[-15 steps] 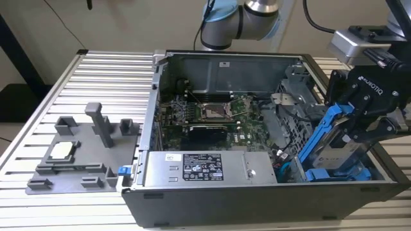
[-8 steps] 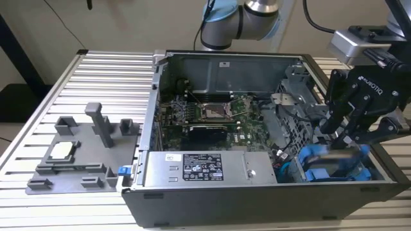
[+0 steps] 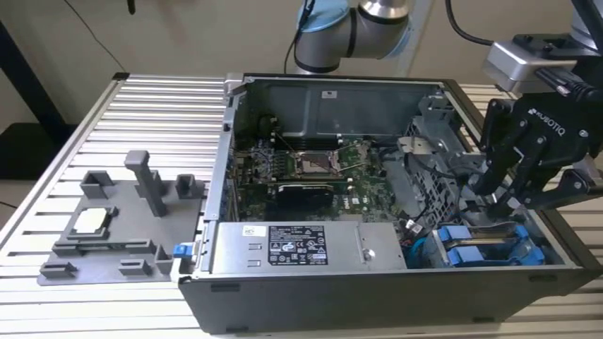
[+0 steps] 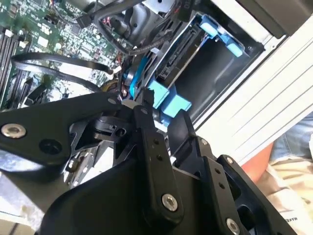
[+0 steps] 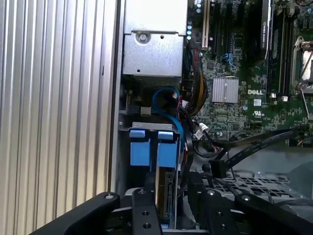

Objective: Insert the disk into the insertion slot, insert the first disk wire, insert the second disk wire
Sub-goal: 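Insert the disk into the insertion slot, then insert the first disk wire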

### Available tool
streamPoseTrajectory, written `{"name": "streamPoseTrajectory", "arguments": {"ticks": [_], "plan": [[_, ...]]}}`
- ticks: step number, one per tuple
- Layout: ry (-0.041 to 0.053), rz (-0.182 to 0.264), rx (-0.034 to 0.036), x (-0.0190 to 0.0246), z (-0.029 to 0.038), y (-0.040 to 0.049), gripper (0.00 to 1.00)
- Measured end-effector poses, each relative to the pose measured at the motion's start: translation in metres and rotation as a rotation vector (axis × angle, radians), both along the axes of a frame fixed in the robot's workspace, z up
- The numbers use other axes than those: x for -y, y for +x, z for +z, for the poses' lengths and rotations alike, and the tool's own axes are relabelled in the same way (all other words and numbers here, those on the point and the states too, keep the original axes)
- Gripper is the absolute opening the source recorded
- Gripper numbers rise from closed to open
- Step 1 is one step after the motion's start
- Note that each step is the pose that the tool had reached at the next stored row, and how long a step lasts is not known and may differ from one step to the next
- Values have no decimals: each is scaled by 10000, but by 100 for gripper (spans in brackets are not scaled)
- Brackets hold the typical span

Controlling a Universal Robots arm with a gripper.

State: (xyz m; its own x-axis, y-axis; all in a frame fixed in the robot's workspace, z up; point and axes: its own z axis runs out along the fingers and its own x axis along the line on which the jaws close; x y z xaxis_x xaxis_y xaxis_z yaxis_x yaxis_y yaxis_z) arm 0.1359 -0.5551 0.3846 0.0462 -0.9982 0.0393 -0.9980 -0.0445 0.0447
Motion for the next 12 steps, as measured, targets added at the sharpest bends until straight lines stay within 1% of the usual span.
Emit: {"name": "streamPoseTrajectory", "arguments": {"ticks": [10, 11, 12], "plan": [[43, 188, 1801, 0, 0, -2, 40], [48, 206, 1941, 0, -2, -1, 40], [48, 224, 2001, -2, -7, -1, 40]]}}
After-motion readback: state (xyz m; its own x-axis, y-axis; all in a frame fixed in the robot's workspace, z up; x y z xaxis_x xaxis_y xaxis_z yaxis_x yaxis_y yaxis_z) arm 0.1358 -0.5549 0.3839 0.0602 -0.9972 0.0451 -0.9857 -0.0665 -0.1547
